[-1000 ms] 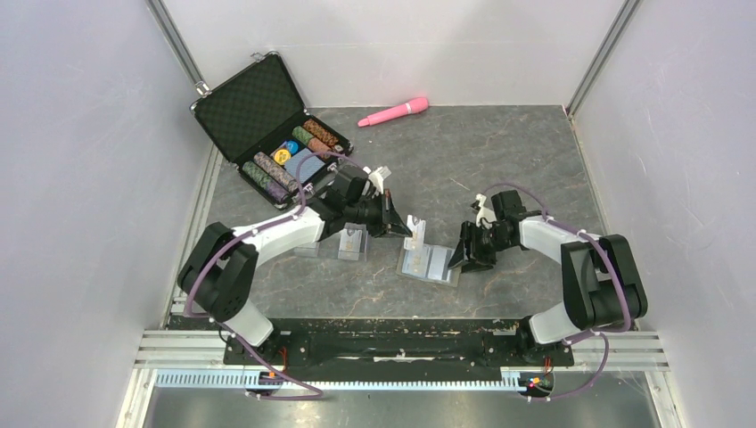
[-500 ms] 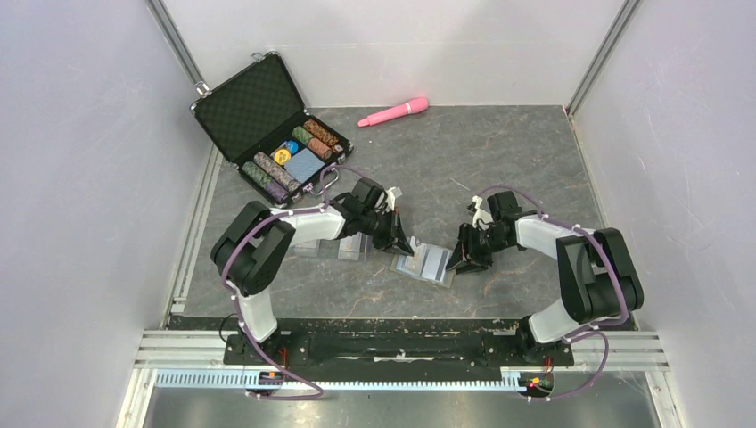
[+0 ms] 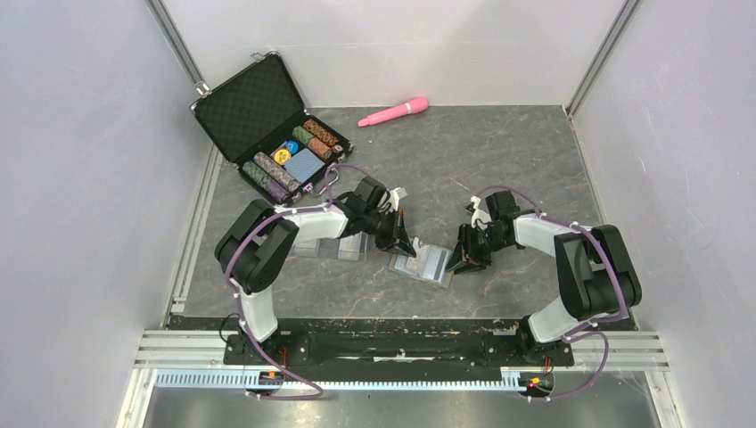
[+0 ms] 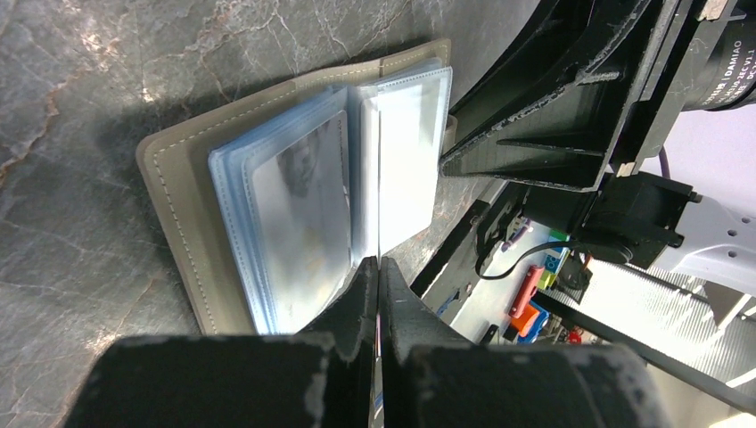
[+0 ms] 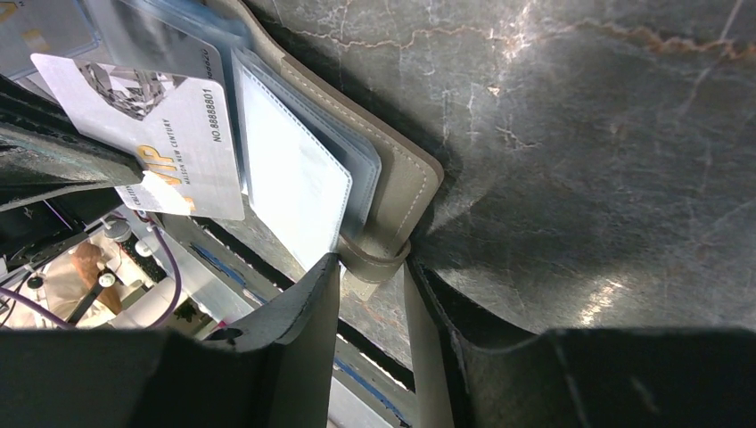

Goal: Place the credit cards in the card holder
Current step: Move the card holder to the center of the board, then insert the credit card into the card holder.

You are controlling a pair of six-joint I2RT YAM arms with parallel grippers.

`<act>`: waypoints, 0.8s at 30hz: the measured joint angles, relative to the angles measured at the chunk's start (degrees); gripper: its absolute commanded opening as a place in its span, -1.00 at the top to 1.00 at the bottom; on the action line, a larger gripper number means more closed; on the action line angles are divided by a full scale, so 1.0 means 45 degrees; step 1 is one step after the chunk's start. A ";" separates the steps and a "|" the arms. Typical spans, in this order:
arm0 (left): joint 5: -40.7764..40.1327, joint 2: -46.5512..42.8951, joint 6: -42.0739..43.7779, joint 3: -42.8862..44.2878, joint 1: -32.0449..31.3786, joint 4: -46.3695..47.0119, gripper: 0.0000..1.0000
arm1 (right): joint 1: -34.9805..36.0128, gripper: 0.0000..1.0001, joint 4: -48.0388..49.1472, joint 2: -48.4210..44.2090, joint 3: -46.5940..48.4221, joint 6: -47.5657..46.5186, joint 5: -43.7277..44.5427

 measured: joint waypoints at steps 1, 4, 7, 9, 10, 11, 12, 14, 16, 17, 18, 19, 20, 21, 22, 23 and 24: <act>0.0044 0.0024 0.0000 0.0000 -0.0005 0.0015 0.95 | 0.0005 0.30 -0.0005 0.0015 0.0005 -0.0010 -0.0005; 0.0087 0.0107 0.0058 0.0087 -0.0024 -0.0068 0.95 | 0.0015 0.31 -0.0005 0.0068 0.0024 -0.0034 -0.0034; 0.0087 0.0257 0.0262 0.0204 -0.0029 -0.0131 0.96 | 0.0015 0.31 -0.0005 0.0078 0.0024 -0.0044 -0.0044; 0.0083 0.0393 0.0486 0.0233 -0.0024 -0.0180 0.95 | 0.0015 0.32 0.0000 0.0078 0.0024 -0.0044 -0.0053; 0.0083 0.0471 0.0554 0.0262 -0.0024 -0.0233 0.95 | 0.0019 0.32 0.0000 0.0078 0.0024 -0.0049 -0.0053; 0.0078 0.0539 0.0641 0.0321 -0.0024 -0.0316 0.95 | 0.0024 0.33 0.0000 0.0083 0.0024 -0.0053 -0.0049; 0.0073 0.0583 0.0733 0.0393 -0.0024 -0.0437 0.95 | 0.0024 0.33 0.0000 0.0083 0.0024 -0.0058 -0.0049; -0.0005 0.0631 0.0962 0.0597 -0.0024 -0.0811 0.96 | 0.0024 0.34 0.0000 0.0083 0.0024 -0.0083 -0.0049; -0.0185 0.0631 0.1205 0.0826 -0.0029 -0.1161 0.96 | 0.0034 0.34 0.0000 0.0083 0.0024 -0.0092 -0.0039; -0.0267 0.0631 0.1277 0.0913 -0.0029 -0.1263 0.95 | 0.0034 0.35 0.0000 0.0083 0.0024 -0.0097 -0.0039; -0.0316 0.0631 0.1413 0.1015 -0.0029 -0.1438 0.95 | 0.0034 0.35 0.0000 0.0092 0.0024 -0.0102 -0.0039; -0.0364 0.0636 0.1554 0.1073 -0.0029 -0.1545 0.95 | 0.0034 0.35 0.0005 0.0102 0.0024 -0.0112 -0.0044; -0.0403 0.0651 0.1632 0.1127 -0.0029 -0.1637 0.95 | 0.0034 0.35 0.0005 0.0112 0.0024 -0.0126 -0.0049; -0.0413 0.0675 0.1676 0.1171 -0.0029 -0.1695 0.95 | 0.0034 0.35 0.0005 0.0121 0.0029 -0.0136 -0.0063; -0.0447 0.0704 0.1739 0.1214 -0.0034 -0.1758 0.96 | 0.0034 0.35 0.0010 0.0131 0.0029 -0.0141 -0.0068; -0.0466 0.0738 0.1768 0.1239 -0.0049 -0.1797 0.96 | 0.0034 0.35 0.0010 0.0136 0.0029 -0.0141 -0.0078; -0.0476 0.0772 0.1773 0.1258 -0.0068 -0.1821 0.96 | 0.0034 0.36 0.0010 0.0141 0.0029 -0.0146 -0.0078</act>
